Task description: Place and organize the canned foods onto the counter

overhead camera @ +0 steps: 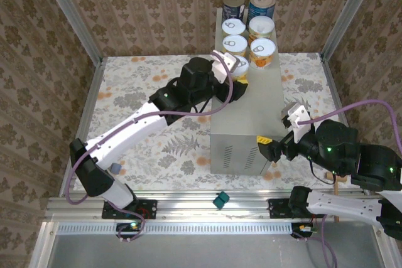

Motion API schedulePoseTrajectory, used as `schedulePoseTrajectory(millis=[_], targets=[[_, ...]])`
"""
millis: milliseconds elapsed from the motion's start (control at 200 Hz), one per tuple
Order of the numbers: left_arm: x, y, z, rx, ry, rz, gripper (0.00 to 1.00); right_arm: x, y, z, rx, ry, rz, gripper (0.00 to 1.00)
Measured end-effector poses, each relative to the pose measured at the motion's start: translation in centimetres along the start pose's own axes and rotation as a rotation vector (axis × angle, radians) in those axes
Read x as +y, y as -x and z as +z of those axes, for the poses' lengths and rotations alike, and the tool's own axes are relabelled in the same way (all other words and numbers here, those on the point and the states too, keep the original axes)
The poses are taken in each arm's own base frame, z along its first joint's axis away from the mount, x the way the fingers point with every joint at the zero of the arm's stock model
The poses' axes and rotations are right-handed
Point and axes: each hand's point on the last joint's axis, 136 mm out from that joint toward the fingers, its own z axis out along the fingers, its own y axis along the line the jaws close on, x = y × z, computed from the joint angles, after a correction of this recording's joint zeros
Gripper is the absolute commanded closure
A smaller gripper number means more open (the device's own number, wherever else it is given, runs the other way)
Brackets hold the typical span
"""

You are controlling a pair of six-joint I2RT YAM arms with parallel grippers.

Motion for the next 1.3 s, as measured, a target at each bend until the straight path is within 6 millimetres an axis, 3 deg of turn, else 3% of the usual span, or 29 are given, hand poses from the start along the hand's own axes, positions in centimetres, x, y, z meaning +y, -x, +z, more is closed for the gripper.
schedulePoseTrajectory(millis=[395,1300], targets=[[0.2,-0.1,0.0,0.002,-0.022,0.0,0.19,-0.1,1.9,0.7,-0.062,-0.03,0.003,0.0],[0.8,0.3,1.3,0.002,-0.029,0.009,0.2,-0.4,1.9,0.8,-0.066,-0.049,0.005,0.0]])
